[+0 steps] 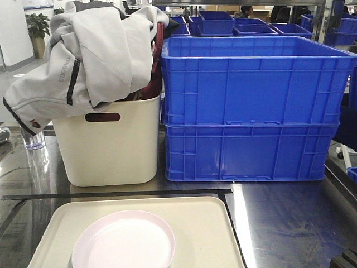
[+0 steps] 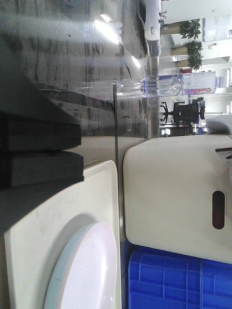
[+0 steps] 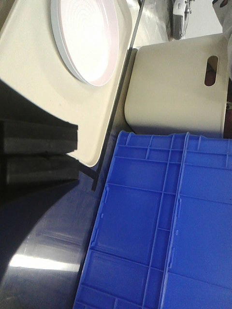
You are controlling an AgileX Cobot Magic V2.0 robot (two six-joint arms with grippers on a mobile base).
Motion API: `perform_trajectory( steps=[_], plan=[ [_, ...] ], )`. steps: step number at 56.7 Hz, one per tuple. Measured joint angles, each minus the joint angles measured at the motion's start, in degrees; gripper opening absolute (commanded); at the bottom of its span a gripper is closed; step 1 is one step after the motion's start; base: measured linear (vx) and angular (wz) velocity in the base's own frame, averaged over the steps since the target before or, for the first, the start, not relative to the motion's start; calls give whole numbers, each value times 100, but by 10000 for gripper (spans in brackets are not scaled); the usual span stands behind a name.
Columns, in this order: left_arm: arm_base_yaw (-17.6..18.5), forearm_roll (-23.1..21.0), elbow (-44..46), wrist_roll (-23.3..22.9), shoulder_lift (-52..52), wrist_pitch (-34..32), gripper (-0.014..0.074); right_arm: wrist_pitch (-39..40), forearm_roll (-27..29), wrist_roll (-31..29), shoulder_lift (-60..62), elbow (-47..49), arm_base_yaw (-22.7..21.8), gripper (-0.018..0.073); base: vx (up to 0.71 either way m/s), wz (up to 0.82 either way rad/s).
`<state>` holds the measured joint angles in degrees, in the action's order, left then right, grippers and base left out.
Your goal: Grab plate from conveyor and place on tray
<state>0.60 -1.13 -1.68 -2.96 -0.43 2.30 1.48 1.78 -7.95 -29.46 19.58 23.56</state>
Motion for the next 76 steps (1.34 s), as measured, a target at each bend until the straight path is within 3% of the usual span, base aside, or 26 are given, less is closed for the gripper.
perform_trajectory(
  steps=[17, 30, 36, 45, 76],
  plan=[
    [0, 0, 0, 0, 0, 0, 3, -30, -81, 0, 216, -74, -83, -9, 0, 0],
    [0, 0, 0, 0, 0, 0, 3, -98, -493, 867, 1776, -1445, -1584, -9, 0, 0],
    [0, 0, 0, 0, 0, 0, 3, -148, -617, 1064, 2443, -2017, -1873, -9, 0, 0],
    [0, 0, 0, 0, 0, 0, 3, -394, -644, 1138, 2986, -2127, -1921, -9, 0, 0],
    [0, 0, -6, 0, 0, -2, 3, -548, -644, 1159, 2999, -2131, -1921, -9, 0, 0]
  ],
)
